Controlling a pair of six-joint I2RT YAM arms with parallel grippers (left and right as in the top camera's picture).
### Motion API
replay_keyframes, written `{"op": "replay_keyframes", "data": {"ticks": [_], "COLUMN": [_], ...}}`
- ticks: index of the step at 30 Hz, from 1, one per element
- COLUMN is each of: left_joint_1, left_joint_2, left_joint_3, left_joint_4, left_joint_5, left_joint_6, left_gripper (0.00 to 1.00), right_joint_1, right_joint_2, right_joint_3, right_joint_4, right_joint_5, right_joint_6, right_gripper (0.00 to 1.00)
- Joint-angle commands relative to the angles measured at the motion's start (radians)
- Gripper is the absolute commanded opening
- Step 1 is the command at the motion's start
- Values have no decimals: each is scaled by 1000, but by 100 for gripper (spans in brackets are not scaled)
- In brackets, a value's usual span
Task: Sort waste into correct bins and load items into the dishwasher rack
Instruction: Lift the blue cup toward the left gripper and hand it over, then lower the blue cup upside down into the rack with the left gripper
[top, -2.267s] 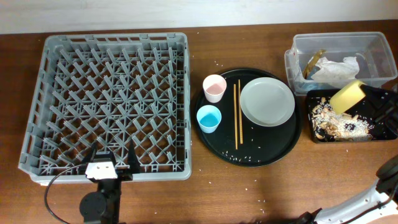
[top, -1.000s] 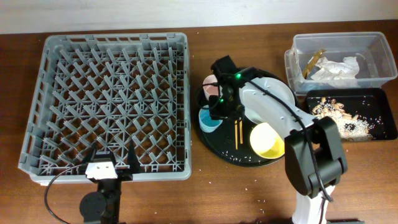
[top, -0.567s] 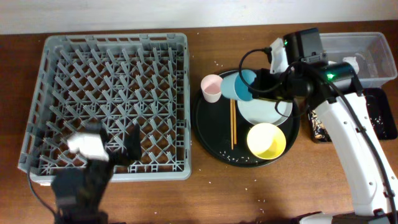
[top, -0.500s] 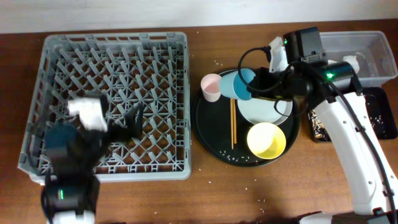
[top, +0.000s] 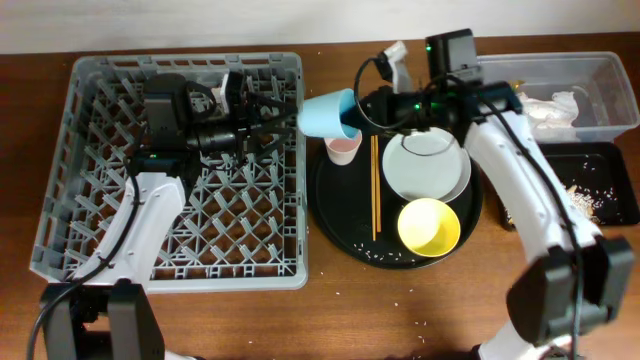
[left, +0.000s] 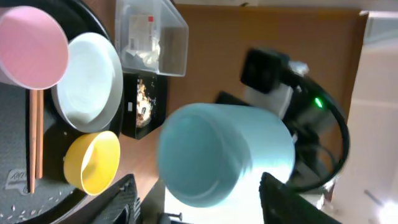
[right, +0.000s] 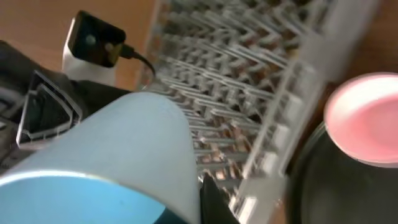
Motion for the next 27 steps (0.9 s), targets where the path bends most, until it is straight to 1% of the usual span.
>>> {"op": "replay_keyframes", "data": {"ticks": [1,2,3,5,9,11,12,15,16,17,18,19,21,22,23,24,25,26,27], "left_joint_1": [-24,-33,-43,-58,-52,-19,-13,-11,-9,-9,-9,-9,-9,-9,-4,18,48,74,114], "left_joint_2": [0,0,0,0,0,0,0,0,0,0,0,0,0,0,0,0,0,0,0], "left_joint_3": [8,8,8,8,8,8,8,8,8,8,8,8,8,8,8,8,8,8,8], "left_joint_4": [-6,-5,-5,-5,-3,41,44,44,44,44,44,44,44,48,62,100,143,183,239], "left_joint_5": [47,47,47,48,60,93,103,103,103,103,103,103,103,103,103,106,103,103,98], "left_joint_6": [40,40,41,44,37,32,31,32,32,32,31,32,32,32,32,34,51,69,114], "left_gripper": [75,93,99,99,99,98,96,76,58,47,43,43,43,43,43,43,43,43,43], "right_joint_1": [0,8,20,44,96,112,116,117,117,117,117,116,116,110,95,64,11,-34,-97], "right_joint_2": [81,107,120,122,135,135,135,135,135,135,135,135,135,135,135,135,135,135,134], "right_joint_3": [-1,-1,-1,-1,-8,-23,-27,-27,-27,-27,-27,-27,-27,-27,-27,-27,-27,-27,-27], "right_joint_4": [111,159,207,278,262,262,262,251,242,243,241,242,244,245,244,244,243,242,231], "right_joint_5": [-249,-282,-321,-363,-361,-356,-349,-349,-348,-342,-318,-309,-270,-267,-266,-266,-266,-266,-266], "right_joint_6": [-10,1,11,27,18,17,18,17,14,14,15,16,19,19,18,17,16,14,13], "right_gripper": [4,4,4,4,4,4,4,4,4,4,5,7,27,32,41,53,61,65,71]}}
